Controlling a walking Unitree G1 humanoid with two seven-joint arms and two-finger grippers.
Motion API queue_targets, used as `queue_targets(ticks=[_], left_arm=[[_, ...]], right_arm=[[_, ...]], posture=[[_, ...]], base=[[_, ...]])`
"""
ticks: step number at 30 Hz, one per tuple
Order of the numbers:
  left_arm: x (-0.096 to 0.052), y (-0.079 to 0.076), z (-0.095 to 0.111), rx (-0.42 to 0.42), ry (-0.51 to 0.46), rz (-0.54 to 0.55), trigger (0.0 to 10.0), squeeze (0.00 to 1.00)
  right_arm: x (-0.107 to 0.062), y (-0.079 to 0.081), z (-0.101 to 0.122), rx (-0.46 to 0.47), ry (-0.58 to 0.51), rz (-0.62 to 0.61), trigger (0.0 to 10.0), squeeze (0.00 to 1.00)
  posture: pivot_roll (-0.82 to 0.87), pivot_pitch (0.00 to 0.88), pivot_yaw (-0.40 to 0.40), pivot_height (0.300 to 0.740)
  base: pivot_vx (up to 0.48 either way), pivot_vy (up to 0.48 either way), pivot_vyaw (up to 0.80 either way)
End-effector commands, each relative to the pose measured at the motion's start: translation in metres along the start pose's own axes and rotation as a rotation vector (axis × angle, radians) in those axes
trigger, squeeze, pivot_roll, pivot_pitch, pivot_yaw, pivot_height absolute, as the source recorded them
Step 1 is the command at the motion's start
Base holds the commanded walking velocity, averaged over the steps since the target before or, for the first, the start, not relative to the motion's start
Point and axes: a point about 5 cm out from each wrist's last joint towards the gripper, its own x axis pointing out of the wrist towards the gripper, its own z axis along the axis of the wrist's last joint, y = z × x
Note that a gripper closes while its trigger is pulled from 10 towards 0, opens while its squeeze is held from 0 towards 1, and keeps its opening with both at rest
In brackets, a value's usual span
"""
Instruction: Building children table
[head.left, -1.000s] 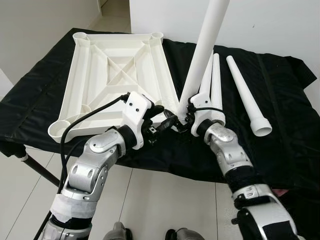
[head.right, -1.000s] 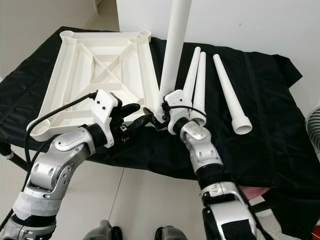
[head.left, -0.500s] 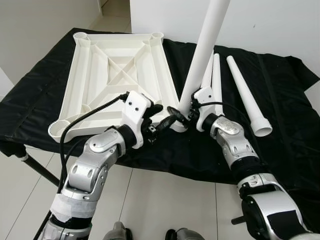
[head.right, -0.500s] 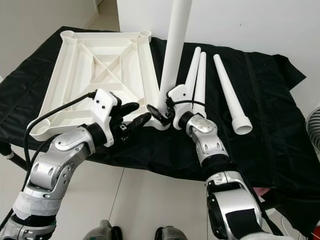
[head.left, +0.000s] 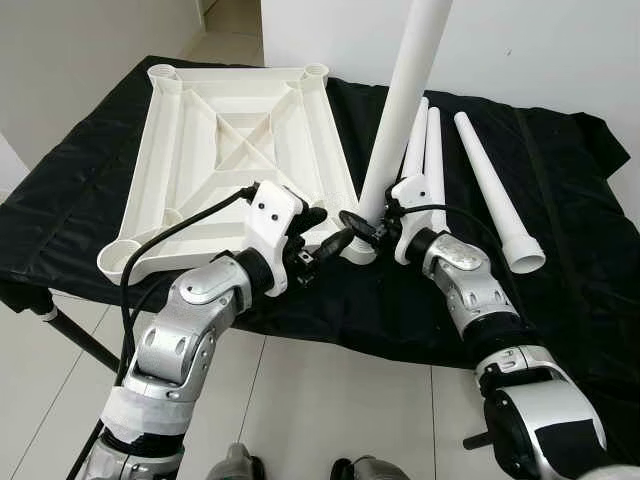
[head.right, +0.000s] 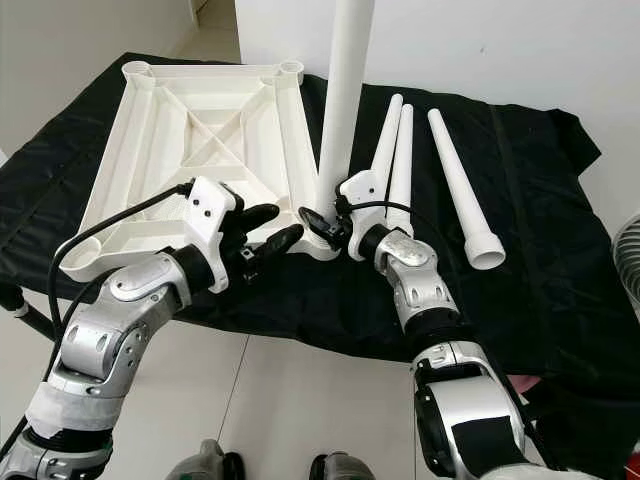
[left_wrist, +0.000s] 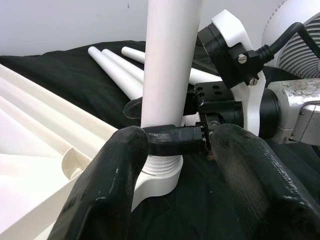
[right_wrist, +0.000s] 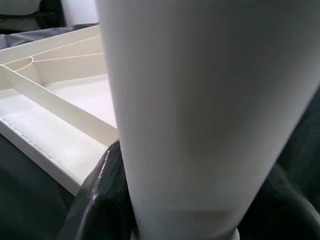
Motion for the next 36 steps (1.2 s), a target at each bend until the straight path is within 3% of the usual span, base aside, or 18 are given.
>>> queue_targets(ticks=[1,14,20,36], left_arm=[[0.003,0.000,0.000,0.005,0.003,0.016,10.0,0.00],[0.004,0.000,0.000,0.004,0.002,0.014,10.0,0.00],[0.005,0.000,0.000,0.007,0.001,0.011,10.0,0.00],[0.004,-0.001,0.000,0.006,0.002,0.012,10.0,0.00]], right_arm=[[-0.003,0.002,-0.008,0.021,0.015,-0.023,10.0,0.00],[-0.003,0.008,-0.016,0.124,0.012,-0.132,10.0,0.00],[-0.006,0.001,-0.022,0.212,0.013,-0.240,10.0,0.00],[-0.002,0.013,-0.022,0.193,0.007,-0.240,10.0,0.00]], posture=[[-0.05,0.073,0.002,0.740],[-0.06,0.065,-0.002,0.740],[-0.06,0.062,-0.003,0.740],[-0.06,0.068,0.001,0.740]], base=[[0.000,0.000,0.00],[0.000,0.000,0.00],[0.000,0.000,0.00],[0.000,0.000,0.00]])
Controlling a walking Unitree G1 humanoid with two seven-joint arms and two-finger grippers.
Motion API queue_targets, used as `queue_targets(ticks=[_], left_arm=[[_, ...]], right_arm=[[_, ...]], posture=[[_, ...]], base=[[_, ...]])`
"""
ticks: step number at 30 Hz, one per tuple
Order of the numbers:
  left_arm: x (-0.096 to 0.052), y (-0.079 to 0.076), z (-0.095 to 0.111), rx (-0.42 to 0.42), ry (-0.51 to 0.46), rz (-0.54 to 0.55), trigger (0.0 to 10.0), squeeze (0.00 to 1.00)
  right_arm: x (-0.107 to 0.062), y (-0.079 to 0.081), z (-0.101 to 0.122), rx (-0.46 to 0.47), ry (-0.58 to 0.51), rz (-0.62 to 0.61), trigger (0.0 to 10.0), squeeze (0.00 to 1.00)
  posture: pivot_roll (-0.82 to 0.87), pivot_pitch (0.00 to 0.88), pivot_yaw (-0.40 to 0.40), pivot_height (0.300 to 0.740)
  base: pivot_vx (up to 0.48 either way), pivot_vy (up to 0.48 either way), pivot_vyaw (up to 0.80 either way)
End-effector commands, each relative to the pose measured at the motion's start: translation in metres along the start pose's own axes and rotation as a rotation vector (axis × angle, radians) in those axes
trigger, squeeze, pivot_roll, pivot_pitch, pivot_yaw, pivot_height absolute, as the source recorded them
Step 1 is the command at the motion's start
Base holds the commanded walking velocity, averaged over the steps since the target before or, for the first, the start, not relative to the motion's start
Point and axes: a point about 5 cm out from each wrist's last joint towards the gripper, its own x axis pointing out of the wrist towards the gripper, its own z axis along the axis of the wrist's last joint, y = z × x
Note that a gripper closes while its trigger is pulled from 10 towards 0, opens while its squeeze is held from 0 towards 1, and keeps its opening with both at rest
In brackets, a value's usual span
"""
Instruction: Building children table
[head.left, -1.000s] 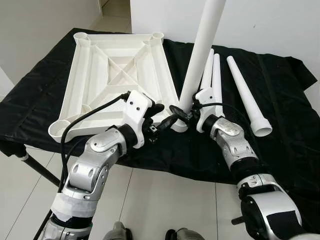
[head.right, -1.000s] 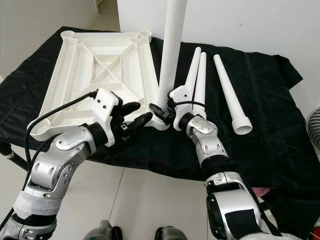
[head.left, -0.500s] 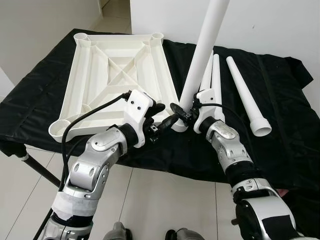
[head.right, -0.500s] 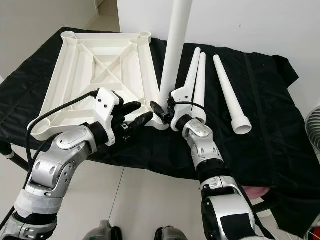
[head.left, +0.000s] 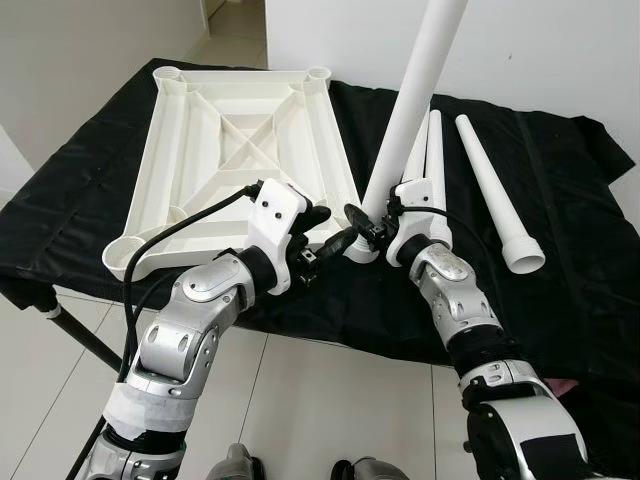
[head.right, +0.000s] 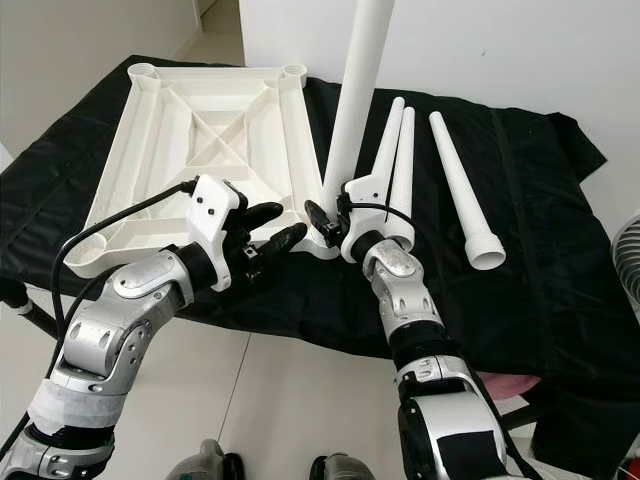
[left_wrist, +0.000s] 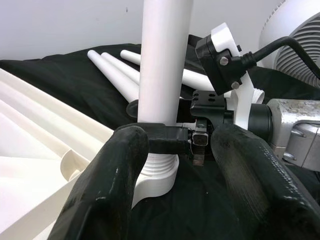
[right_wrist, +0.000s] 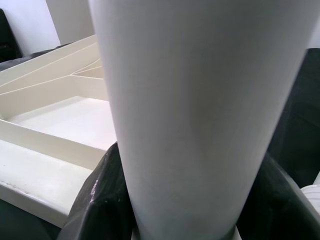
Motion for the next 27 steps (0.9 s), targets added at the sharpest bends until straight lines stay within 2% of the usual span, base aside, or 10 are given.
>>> queue_targets(ticks=[1,9,17,19,22,27], left_arm=[[0.001,0.000,-0.001,0.004,0.004,0.022,10.0,0.00],[0.001,0.000,-0.001,0.004,0.006,0.020,10.0,0.00],[0.001,0.000,-0.002,0.002,0.009,0.021,10.0,0.00],[0.001,-0.001,-0.002,0.001,0.008,0.021,10.0,0.00],[0.001,-0.001,-0.002,0.001,0.008,0.021,10.0,0.00],[0.000,-0.002,-0.002,0.000,0.008,0.019,10.0,0.00]], right_arm=[[-0.005,0.004,-0.016,0.053,0.052,-0.027,10.0,0.00],[-0.005,0.008,-0.017,0.056,0.045,-0.059,10.0,0.00],[-0.007,0.007,-0.018,0.058,0.047,-0.236,10.0,0.00],[-0.008,0.012,-0.018,0.067,0.037,-0.339,10.0,0.00],[-0.009,0.014,-0.019,0.075,0.035,-0.367,10.0,0.00],[-0.014,0.022,-0.020,0.073,0.011,-0.487,10.0,0.00]], posture=[[-0.06,0.069,0.004,0.740],[-0.06,0.076,0.005,0.740],[-0.06,0.076,0.000,0.740],[-0.06,0.076,0.000,0.740],[-0.06,0.076,0.000,0.740],[-0.05,0.074,-0.003,0.740]], base=[[0.000,0.000,0.00],[0.000,0.000,0.00],[0.000,0.000,0.00],[0.000,0.000,0.00],[0.000,0.000,0.00],[0.000,0.000,0.00]])
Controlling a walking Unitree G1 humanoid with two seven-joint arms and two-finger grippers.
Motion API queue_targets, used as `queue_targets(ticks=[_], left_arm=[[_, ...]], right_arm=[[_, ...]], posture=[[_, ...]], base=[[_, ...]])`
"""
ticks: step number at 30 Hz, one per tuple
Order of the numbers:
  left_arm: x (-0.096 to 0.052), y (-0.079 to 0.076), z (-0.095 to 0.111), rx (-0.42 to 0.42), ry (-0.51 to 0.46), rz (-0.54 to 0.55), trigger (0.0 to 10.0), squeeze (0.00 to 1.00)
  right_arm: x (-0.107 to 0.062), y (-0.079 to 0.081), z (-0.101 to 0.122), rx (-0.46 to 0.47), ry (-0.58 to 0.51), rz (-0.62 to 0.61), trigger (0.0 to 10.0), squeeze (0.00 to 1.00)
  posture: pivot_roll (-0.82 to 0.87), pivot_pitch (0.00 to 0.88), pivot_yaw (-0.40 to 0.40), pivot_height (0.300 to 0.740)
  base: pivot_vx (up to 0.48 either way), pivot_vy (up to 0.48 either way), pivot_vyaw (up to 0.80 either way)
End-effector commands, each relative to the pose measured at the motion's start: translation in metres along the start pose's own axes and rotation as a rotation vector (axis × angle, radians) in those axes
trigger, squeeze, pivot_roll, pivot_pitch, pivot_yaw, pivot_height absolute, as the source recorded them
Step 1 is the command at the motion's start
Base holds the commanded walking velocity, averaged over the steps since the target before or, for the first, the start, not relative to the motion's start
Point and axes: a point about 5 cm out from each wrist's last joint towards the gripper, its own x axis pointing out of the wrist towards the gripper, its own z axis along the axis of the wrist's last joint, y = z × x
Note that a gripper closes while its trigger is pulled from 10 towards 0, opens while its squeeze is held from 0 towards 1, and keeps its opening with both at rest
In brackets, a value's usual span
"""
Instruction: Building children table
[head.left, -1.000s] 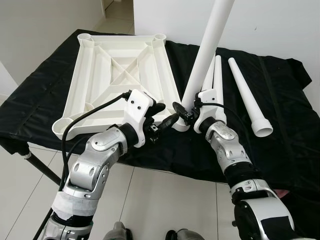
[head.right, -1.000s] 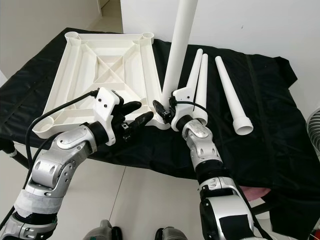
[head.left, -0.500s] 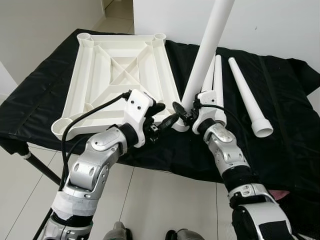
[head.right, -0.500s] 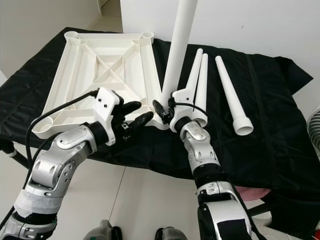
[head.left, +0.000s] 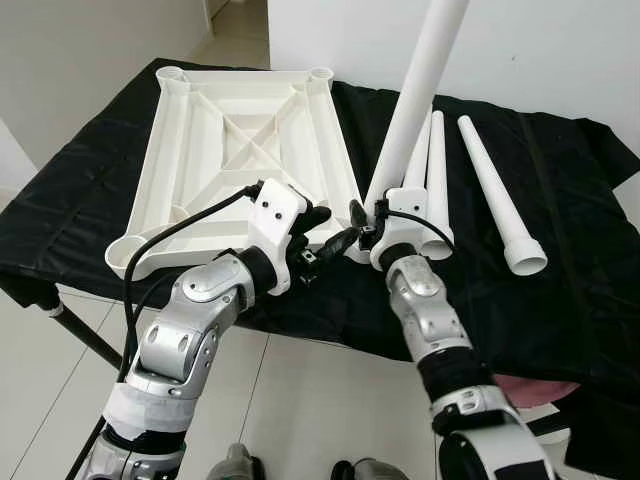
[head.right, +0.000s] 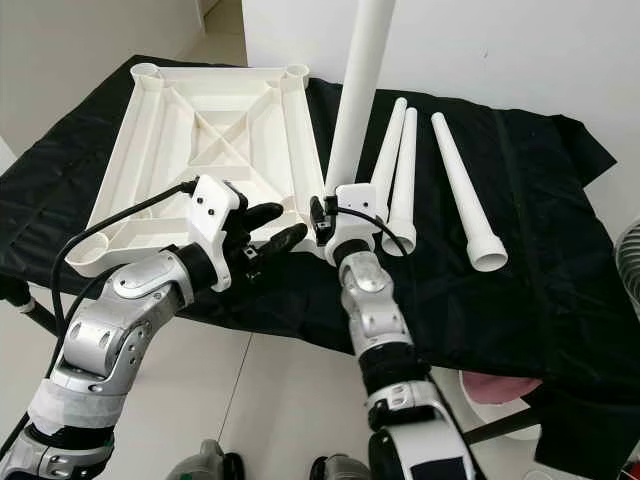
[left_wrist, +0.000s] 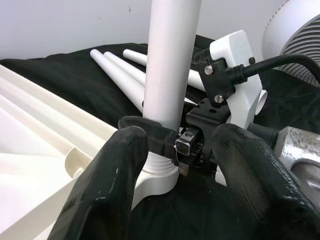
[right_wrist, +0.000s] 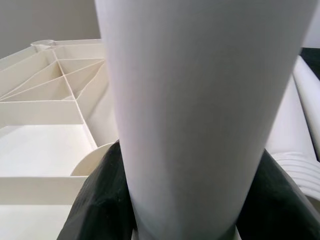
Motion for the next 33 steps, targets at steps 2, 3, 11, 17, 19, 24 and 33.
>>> queue_targets(ticks=[2,3,11,17,19,24,33], left_arm=[[0.0005,-0.0016,-0.0021,-0.001,0.008,0.020,10.0,0.00],[0.0005,-0.0016,-0.0021,-0.001,0.008,0.020,10.0,0.00],[0.0011,-0.0024,-0.0023,-0.003,0.007,0.018,10.0,0.00],[0.0010,-0.0026,-0.0023,-0.003,0.006,0.018,10.0,0.00],[0.0010,-0.0027,-0.0024,-0.003,0.006,0.017,10.0,0.00],[0.0013,-0.0031,-0.0023,-0.003,0.005,0.015,10.0,0.00],[0.0020,-0.0035,-0.0022,-0.002,0.004,0.011,10.0,0.00]], right_arm=[[-0.0095,-0.0101,-0.0153,0.015,0.054,-0.110,10.0,0.00],[-0.0095,-0.0101,-0.0153,0.015,0.054,-0.110,10.0,0.00],[-0.0106,-0.0039,-0.0120,0.013,0.048,-0.128,10.0,0.00],[-0.0110,-0.0035,-0.0121,0.007,0.050,-0.136,10.0,0.00],[-0.0112,-0.0035,-0.0122,0.006,0.051,-0.139,10.0,0.00],[-0.0117,-0.0044,-0.0111,-0.002,0.044,-0.151,10.0,0.00],[-0.0122,-0.0067,-0.0066,-0.005,0.017,-0.159,10.0,1.00]], posture=[[-0.05,0.074,-0.004,0.740],[-0.05,0.074,-0.004,0.740],[-0.05,0.071,-0.008,0.740],[-0.05,0.066,-0.010,0.740],[-0.05,0.066,-0.010,0.740],[-0.05,0.064,-0.010,0.740],[-0.05,0.064,-0.010,0.740]], base=[[0.000,0.000,0.00],[0.000,0.000,0.00],[0.000,0.000,0.00],[0.000,0.000,0.00],[0.000,0.000,0.00],[0.000,0.000,0.00],[0.000,0.000,0.00]])
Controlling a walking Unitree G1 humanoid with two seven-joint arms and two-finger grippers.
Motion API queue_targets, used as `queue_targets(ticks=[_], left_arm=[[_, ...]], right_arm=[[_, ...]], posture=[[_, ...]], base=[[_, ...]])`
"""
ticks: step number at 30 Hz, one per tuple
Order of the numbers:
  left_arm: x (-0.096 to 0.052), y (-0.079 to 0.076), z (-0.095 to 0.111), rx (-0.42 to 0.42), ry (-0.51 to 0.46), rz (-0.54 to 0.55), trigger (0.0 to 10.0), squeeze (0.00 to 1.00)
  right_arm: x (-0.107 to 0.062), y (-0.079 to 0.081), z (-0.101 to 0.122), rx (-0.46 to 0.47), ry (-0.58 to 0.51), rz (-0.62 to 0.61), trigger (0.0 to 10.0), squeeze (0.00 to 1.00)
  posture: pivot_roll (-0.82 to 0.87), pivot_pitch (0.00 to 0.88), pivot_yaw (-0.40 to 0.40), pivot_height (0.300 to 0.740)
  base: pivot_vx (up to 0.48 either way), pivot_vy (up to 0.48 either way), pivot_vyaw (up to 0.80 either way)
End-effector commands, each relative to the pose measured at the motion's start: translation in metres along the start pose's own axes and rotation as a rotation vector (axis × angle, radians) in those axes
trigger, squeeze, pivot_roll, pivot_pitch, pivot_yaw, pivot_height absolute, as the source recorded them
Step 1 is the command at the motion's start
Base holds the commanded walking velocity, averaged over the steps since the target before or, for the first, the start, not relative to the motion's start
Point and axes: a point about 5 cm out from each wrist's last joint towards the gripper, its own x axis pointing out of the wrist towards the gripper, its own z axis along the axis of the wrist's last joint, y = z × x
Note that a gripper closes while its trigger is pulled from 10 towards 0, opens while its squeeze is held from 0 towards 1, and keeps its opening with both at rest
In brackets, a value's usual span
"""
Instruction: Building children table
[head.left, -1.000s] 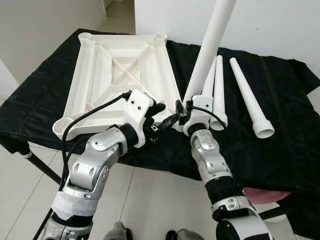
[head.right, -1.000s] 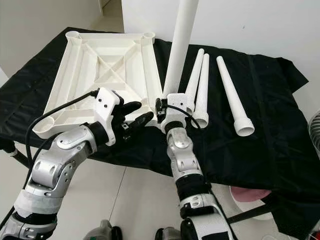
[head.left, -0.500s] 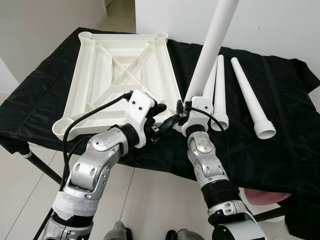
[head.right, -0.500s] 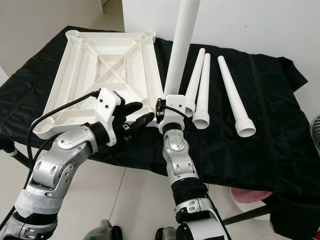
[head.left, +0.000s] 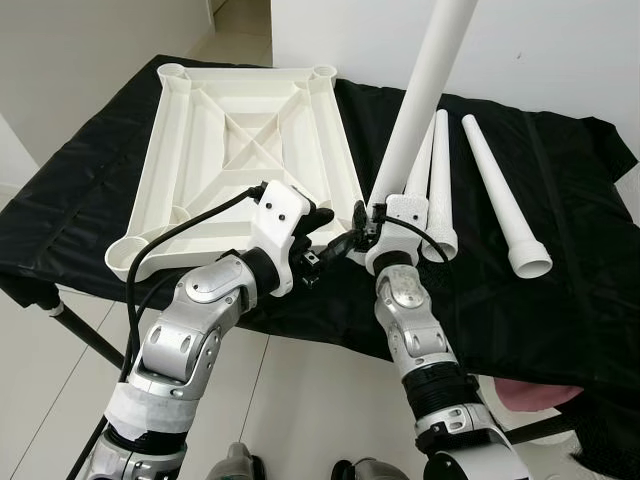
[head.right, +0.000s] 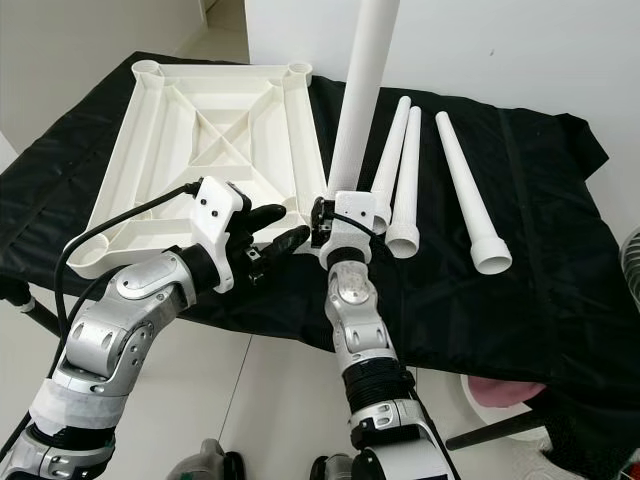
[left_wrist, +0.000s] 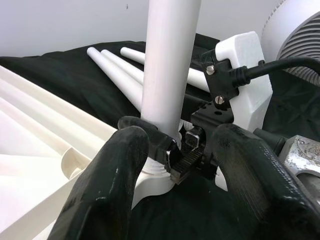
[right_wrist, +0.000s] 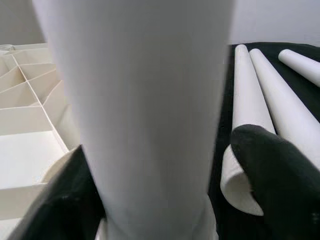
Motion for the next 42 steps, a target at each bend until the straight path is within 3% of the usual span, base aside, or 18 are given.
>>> queue_targets(ticks=[1,2,3,10,15,18,26,31,32,33,34,35,36,37,38,42], left_arm=[[0.000,-0.001,-0.002,-0.002,0.001,0.025,10.0,0.00],[0.000,-0.001,-0.002,-0.002,0.001,0.025,10.0,0.00],[0.001,-0.001,-0.002,-0.004,0.001,0.025,10.0,0.00],[0.001,-0.001,-0.002,-0.006,0.001,0.025,10.0,0.00],[0.002,-0.001,-0.001,-0.005,0.000,0.022,10.0,0.00],[0.002,0.000,-0.001,-0.004,0.000,0.022,10.0,0.00],[0.003,0.001,0.000,0.000,0.002,0.024,10.0,0.00],[0.003,0.001,0.000,0.002,0.001,0.024,10.0,0.00],[0.003,0.001,0.000,0.003,0.000,0.024,10.0,0.00],[0.003,0.001,0.001,0.004,-0.001,0.024,10.0,0.00],[0.003,0.001,0.001,0.004,-0.001,0.024,10.0,0.00],[0.004,0.001,0.001,0.004,-0.002,0.024,10.0,0.00],[0.004,0.001,0.001,0.004,-0.002,0.024,10.0,0.00],[0.004,0.001,0.001,0.004,-0.002,0.023,10.0,0.00],[0.004,0.001,0.001,0.004,-0.002,0.023,10.0,0.00],[0.004,0.000,0.001,0.004,-0.003,0.021,10.0,0.00]], right_arm=[[-0.002,-0.008,-0.004,-0.009,0.017,-0.030,10.0,1.00],[-0.002,-0.008,-0.004,-0.010,0.014,-0.031,10.0,1.00],[0.000,-0.010,-0.002,-0.013,0.009,0.001,10.0,0.00],[0.006,-0.013,0.002,-0.030,0.000,0.065,10.0,0.00],[0.016,-0.015,0.004,-0.044,0.034,0.263,10.0,0.00],[0.018,-0.016,0.004,-0.053,0.038,0.290,10.0,0.00],[0.029,-0.022,0.010,-0.169,0.046,0.499,10.0,0.00],[0.031,-0.021,0.011,-0.198,0.046,0.558,10.0,0.00],[0.031,-0.020,0.011,-0.205,0.052,0.586,9.2,0.00],[0.032,-0.020,0.010,-0.219,0.058,0.608,5.4,0.00],[0.032,-0.020,0.010,-0.219,0.058,0.608,5.4,0.00],[0.033,-0.020,0.009,-0.223,0.068,0.636,2.8,0.00],[0.033,-0.020,0.009,-0.223,0.068,0.636,2.8,0.00],[0.033,-0.020,0.008,-0.228,0.080,0.653,2.0,0.00],[0.033,-0.021,0.007,-0.232,0.088,0.662,0.0,0.00],[0.033,-0.022,0.003,-0.234,0.107,0.682,0.0,0.00]], posture=[[-0.05,0.064,-0.010,0.740],[-0.05,0.064,-0.010,0.740],[-0.06,0.067,-0.010,0.740],[-0.06,0.069,-0.010,0.740],[-0.06,0.069,-0.005,0.740],[-0.06,0.068,-0.004,0.740],[-0.06,0.067,0.000,0.740],[-0.06,0.067,0.000,0.740],[-0.06,0.062,0.000,0.740],[-0.06,0.062,0.000,0.740],[-0.06,0.062,0.000,0.740],[-0.06,0.062,0.000,0.740],[-0.06,0.062,0.000,0.740],[-0.06,0.056,0.000,0.740],[-0.05,0.055,-0.001,0.740],[-0.05,0.055,-0.001,0.740]], base=[[0.000,0.000,0.00],[0.000,0.000,0.00],[0.000,0.000,0.00],[0.000,0.000,0.00],[0.000,0.000,0.00],[0.000,0.000,0.00],[0.000,0.000,0.00],[0.000,0.000,0.00],[0.000,0.000,0.00],[0.000,0.000,0.00],[0.000,0.000,0.00],[0.000,0.000,0.00],[0.000,0.000,0.00],[0.000,0.000,0.00],[0.000,0.000,0.00],[0.000,0.000,0.00]])
